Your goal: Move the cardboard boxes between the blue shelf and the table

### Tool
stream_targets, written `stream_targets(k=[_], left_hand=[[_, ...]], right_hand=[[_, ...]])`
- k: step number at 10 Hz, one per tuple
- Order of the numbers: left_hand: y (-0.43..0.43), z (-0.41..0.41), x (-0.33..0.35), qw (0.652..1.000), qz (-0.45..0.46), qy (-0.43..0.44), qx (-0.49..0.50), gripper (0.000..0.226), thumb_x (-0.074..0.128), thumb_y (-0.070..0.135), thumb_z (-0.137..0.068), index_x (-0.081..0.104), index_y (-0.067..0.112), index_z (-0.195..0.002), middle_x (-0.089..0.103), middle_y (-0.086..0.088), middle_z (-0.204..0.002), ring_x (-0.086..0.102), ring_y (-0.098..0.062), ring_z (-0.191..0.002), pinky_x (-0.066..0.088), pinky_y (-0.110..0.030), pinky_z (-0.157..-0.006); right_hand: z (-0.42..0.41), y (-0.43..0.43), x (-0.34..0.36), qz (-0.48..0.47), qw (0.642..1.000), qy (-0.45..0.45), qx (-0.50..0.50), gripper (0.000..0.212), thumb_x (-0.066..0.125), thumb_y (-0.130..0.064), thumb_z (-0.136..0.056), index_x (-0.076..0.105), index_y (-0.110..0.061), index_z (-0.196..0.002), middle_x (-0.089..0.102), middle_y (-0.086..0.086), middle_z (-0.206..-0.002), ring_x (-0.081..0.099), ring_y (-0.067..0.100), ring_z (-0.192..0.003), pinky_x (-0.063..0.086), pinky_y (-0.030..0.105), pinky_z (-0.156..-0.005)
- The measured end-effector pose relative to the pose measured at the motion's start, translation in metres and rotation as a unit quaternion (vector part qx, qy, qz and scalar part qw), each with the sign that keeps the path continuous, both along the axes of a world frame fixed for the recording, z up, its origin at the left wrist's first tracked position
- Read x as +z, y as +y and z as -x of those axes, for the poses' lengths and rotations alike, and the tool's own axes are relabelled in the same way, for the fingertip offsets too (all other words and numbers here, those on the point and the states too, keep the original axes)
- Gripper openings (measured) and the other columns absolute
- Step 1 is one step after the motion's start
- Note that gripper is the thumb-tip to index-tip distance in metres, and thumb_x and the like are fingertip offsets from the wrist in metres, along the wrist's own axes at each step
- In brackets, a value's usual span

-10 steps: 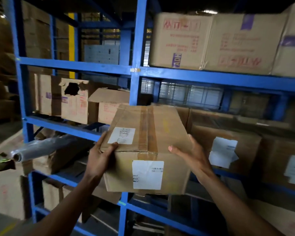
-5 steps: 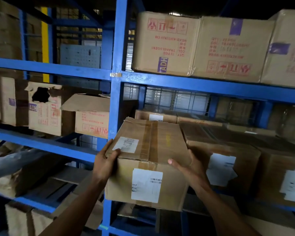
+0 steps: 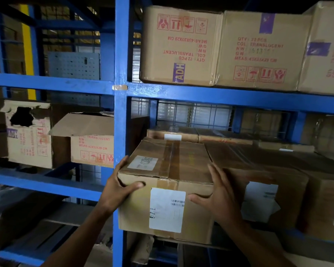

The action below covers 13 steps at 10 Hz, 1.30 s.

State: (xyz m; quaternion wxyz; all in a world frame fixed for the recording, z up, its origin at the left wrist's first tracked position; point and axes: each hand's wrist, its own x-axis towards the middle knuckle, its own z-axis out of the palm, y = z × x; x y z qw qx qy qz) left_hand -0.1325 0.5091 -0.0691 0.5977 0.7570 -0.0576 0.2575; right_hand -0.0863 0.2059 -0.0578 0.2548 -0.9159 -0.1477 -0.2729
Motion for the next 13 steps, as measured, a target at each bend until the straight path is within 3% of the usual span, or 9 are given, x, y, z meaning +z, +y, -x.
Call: stream_targets(k=[1,2,3,4,5,7,8,10,13], left_hand=[[0.003,-0.005,-0.012,0.999,-0.039,0.018,-0.008,0.128,0.095,0.034,-0.054,0.009,0.056,-0.147,0.041,0.038,-0.131,0.047,0.012,-0.118,0.039,-0.032,-0.105],[0.004,-0.01,-0.033,0.992,-0.113,0.02,0.051,0.149,0.095,0.043,-0.049,-0.018,0.054,-0.146,0.013,0.022,-0.159,0.027,-0.011,-0.143,0.029,-0.053,-0.112],[0.008,-0.023,-0.07,0.955,-0.28,0.013,0.102,0.153,0.087,0.057,-0.055,-0.038,0.043,-0.141,-0.031,0.012,-0.158,0.008,-0.018,-0.15,0.031,-0.048,-0.114],[0.009,-0.054,-0.105,0.911,-0.388,-0.007,0.137,0.143,0.086,0.043,-0.065,-0.031,0.038,-0.147,-0.038,-0.001,-0.156,0.028,-0.032,-0.145,0.044,-0.043,-0.105],[0.013,-0.08,-0.113,0.898,-0.391,0.009,0.2,0.142,0.088,0.016,-0.06,-0.017,0.028,-0.154,-0.031,-0.008,-0.159,0.038,-0.044,-0.138,0.049,-0.049,-0.099],[0.016,-0.108,-0.13,0.838,-0.473,0.019,0.273,0.128,0.087,0.006,-0.059,0.003,0.002,-0.155,-0.003,-0.038,-0.156,0.01,-0.053,-0.144,0.036,-0.059,-0.105],[0.015,-0.109,-0.132,0.841,-0.473,0.037,0.26,0.126,0.089,0.008,-0.055,0.011,-0.001,-0.154,0.0,-0.04,-0.155,0.025,-0.058,-0.136,0.043,-0.059,-0.098],[0.027,-0.088,-0.121,0.853,-0.47,-0.008,0.228,0.131,0.086,0.037,-0.067,-0.007,0.016,-0.157,-0.012,-0.022,-0.162,0.033,-0.044,-0.141,0.036,-0.048,-0.109],[0.017,-0.043,-0.117,0.841,-0.502,-0.012,0.2,0.122,0.077,0.051,-0.075,-0.007,0.016,-0.157,-0.009,-0.011,-0.164,0.008,-0.03,-0.151,0.025,-0.043,-0.117]], right_hand=[[-0.001,0.009,-0.016,0.153,0.976,-0.156,-0.009,0.124,0.066,-0.082,-0.056,0.022,-0.018,-0.153,0.023,0.007,-0.161,0.013,0.029,-0.149,0.02,0.052,-0.117],[-0.007,0.019,-0.043,0.239,0.946,-0.217,0.006,0.135,0.078,-0.077,-0.045,0.027,-0.011,-0.151,0.027,0.019,-0.157,0.022,0.042,-0.144,0.02,0.059,-0.113],[-0.029,0.018,-0.076,0.317,0.931,-0.18,0.006,0.134,0.086,-0.067,-0.039,0.034,-0.013,-0.151,0.024,0.02,-0.159,0.026,0.048,-0.142,0.025,0.062,-0.11],[-0.059,0.017,-0.102,0.362,0.923,-0.128,-0.01,0.118,0.087,-0.047,-0.046,0.04,-0.018,-0.15,0.03,0.017,-0.158,0.026,0.047,-0.143,0.027,0.059,-0.11],[-0.085,0.03,-0.12,0.361,0.908,-0.21,-0.033,0.063,0.052,-0.025,-0.088,0.04,-0.021,-0.149,0.037,0.013,-0.155,0.018,0.043,-0.148,0.023,0.055,-0.114],[-0.111,0.044,-0.147,0.373,0.888,-0.264,-0.041,0.105,0.056,-0.067,-0.074,0.018,-0.013,-0.156,0.015,0.016,-0.162,0.013,0.044,-0.146,0.011,0.059,-0.117],[-0.113,0.043,-0.144,0.366,0.9,-0.235,-0.018,0.117,0.066,-0.07,-0.067,0.016,-0.013,-0.156,0.013,0.015,-0.162,0.014,0.043,-0.146,0.012,0.058,-0.116],[-0.093,0.043,-0.128,0.348,0.924,-0.159,0.026,0.115,0.066,-0.07,-0.063,0.024,-0.015,-0.155,0.008,0.014,-0.164,0.012,0.041,-0.149,0.016,0.056,-0.116],[-0.048,0.049,-0.119,0.247,0.965,-0.09,0.014,0.12,0.062,-0.072,-0.063,0.021,-0.008,-0.155,0.013,0.012,-0.164,0.012,0.033,-0.151,0.007,0.046,-0.119]])
